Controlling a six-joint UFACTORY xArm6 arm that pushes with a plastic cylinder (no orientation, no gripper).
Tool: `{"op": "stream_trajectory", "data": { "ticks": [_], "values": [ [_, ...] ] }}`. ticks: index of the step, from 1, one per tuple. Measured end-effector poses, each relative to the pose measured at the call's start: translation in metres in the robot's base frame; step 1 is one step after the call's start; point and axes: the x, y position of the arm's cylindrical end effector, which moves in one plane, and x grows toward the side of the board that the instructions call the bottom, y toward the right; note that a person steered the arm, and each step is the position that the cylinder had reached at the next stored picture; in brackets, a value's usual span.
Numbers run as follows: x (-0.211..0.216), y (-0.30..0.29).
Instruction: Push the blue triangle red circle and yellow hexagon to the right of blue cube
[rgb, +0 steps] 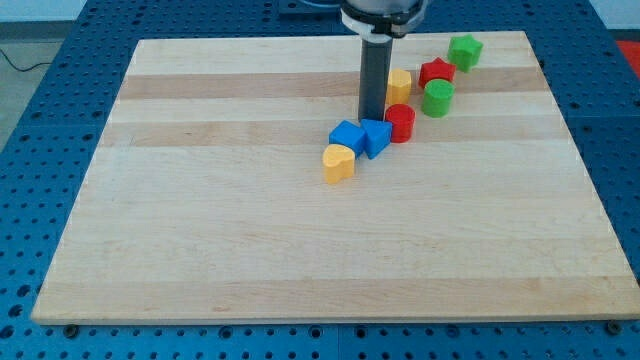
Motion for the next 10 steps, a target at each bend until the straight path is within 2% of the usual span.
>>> {"op": "stream_trajectory", "data": {
  "ticks": [2,3,5,7,8,9,10],
  "values": [
    [-0.067,0.001],
    [-0.077,0.023],
    [-0.062,0.054],
    [-0.006,0.062],
    [0.007,0.065],
    [0.006,0.065],
    [-0.020,0.066]
  ]
}}
